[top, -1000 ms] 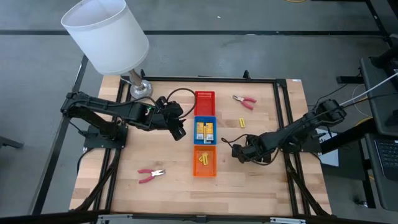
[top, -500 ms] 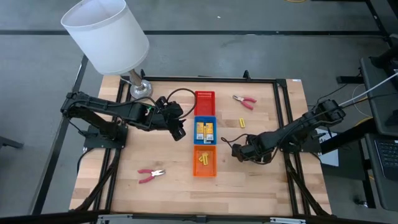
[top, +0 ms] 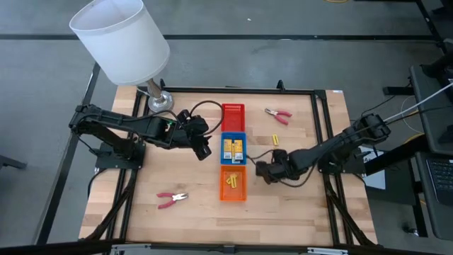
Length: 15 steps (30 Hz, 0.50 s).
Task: Pick & Place School Supplies
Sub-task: Put the yellow eraser into the orange bin
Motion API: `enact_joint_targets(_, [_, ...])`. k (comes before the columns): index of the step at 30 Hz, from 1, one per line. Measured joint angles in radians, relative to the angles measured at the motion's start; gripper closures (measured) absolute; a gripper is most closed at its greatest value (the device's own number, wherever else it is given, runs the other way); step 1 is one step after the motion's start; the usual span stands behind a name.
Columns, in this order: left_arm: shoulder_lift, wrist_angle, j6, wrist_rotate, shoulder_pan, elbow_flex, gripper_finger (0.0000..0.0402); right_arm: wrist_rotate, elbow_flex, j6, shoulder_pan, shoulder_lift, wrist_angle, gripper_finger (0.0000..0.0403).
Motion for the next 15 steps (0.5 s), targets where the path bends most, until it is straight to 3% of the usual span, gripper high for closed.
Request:
enact_joint_targets(11, [0.0,-0.03,-0.065,0.004,-0.002,0.0,0.0191,0.026,0.379,-0.345,0.02,0.0,-0.011,0.0322])
enact_joint_targets(15, [0.0,-0.042,-0.079,0.0,-0.005,0.0,0.0191,-0.057,0.461,-0.431,0.023,0.05,-0.014,0.0321])
